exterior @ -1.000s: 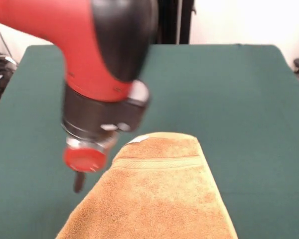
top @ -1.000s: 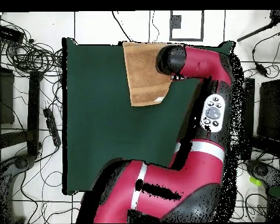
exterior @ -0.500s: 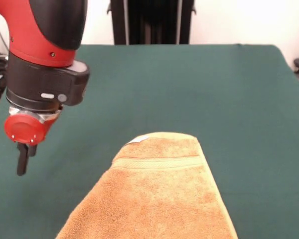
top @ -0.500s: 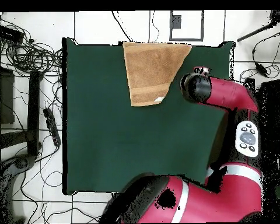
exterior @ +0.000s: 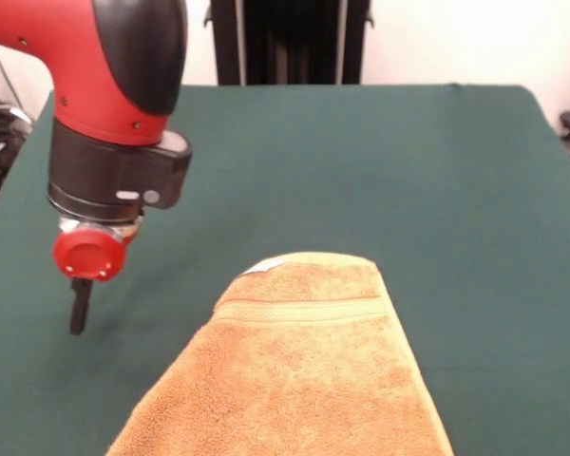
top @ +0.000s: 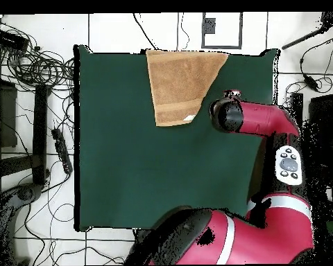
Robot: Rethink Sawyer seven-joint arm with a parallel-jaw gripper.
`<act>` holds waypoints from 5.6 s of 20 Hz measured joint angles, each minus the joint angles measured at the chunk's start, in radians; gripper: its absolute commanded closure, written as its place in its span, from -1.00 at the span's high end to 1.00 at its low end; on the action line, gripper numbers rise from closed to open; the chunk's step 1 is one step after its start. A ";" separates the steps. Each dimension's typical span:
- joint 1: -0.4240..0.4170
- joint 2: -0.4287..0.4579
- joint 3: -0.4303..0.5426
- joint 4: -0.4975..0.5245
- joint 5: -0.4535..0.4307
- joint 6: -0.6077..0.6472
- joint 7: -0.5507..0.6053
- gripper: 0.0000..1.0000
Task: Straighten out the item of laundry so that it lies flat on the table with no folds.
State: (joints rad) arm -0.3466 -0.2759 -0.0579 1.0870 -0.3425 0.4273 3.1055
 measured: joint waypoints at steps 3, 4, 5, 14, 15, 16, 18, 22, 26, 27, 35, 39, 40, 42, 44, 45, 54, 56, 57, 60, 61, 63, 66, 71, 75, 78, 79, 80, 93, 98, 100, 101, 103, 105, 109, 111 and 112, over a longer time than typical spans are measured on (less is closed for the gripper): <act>0.008 0.005 0.022 -0.005 -0.035 0.000 -0.026 1.00; 0.009 0.006 0.022 -0.006 -0.036 0.000 -0.027 1.00; 0.015 0.012 0.024 -0.014 -0.043 0.005 -0.031 1.00; 0.036 0.082 0.045 -0.120 -0.039 0.213 -0.031 1.00; 0.035 0.087 0.050 -0.138 -0.039 0.248 -0.031 1.00; 0.036 0.095 0.056 -0.166 -0.039 0.297 -0.031 1.00; 0.037 0.110 0.061 -0.212 -0.039 0.375 -0.031 1.00; 0.048 0.156 0.059 -0.303 -0.041 0.442 -0.031 1.00; 0.057 0.181 0.057 -0.357 -0.044 0.486 -0.031 1.00; 0.060 0.187 0.056 -0.373 -0.044 0.507 -0.031 1.00; 0.063 0.205 0.057 -0.417 -0.040 0.567 -0.031 1.00; 0.060 0.204 0.057 -0.417 -0.026 0.589 -0.031 1.00; 0.059 0.204 0.059 -0.418 -0.017 0.606 -0.031 1.00; 0.059 0.205 0.063 -0.421 -0.009 0.621 -0.031 1.00; 0.059 0.208 0.072 -0.432 0.004 0.647 -0.031 1.00; 0.059 0.211 0.079 -0.442 0.009 0.663 -0.031 1.00; 0.059 0.248 0.140 -0.584 0.019 0.863 -0.031 1.00; 0.060 0.257 0.149 -0.622 0.019 0.909 -0.031 1.00; 0.059 0.261 0.152 -0.636 0.018 0.925 -0.031 1.00; 0.058 0.269 0.161 -0.677 0.018 0.966 -0.031 1.00; 0.058 0.269 0.165 -0.685 0.018 0.972 -0.031 1.00; 0.057 0.269 0.173 -0.699 0.018 0.980 -0.031 1.00; 0.057 0.270 0.182 -0.725 0.018 0.983 -0.031 1.00; 0.057 0.273 0.180 -0.733 0.007 0.914 -0.031 1.00; 0.061 0.288 0.178 -0.733 -0.014 0.795 -0.031 1.00; 0.067 0.305 0.176 -0.734 -0.031 0.734 -0.031 1.00; 0.069 0.314 0.175 -0.735 -0.038 0.720 -0.031 1.00; 0.072 0.321 0.174 -0.737 -0.045 0.713 -0.031 1.00; 0.110 0.356 0.134 -0.783 -0.090 0.675 -0.031 1.00; 0.110 0.315 0.115 -0.685 -0.090 0.567 -0.031 1.00; 0.110 0.306 0.113 -0.664 -0.090 0.542 -0.031 1.00; 0.110 0.296 0.110 -0.640 -0.091 0.511 -0.031 1.00; 0.109 0.290 0.109 -0.625 -0.092 0.489 -0.031 1.00; 0.108 0.285 0.109 -0.615 -0.092 0.474 -0.031 1.00; 0.106 0.278 0.109 -0.599 -0.092 0.444 -0.031 -1.00; 0.106 0.277 0.110 -0.599 -0.090 0.423 -0.031 -1.00; 0.106 0.277 0.110 -0.599 -0.089 0.420 -0.031 -1.00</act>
State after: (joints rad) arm -0.2402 0.0007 0.0518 0.4884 -0.4312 0.8476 3.0745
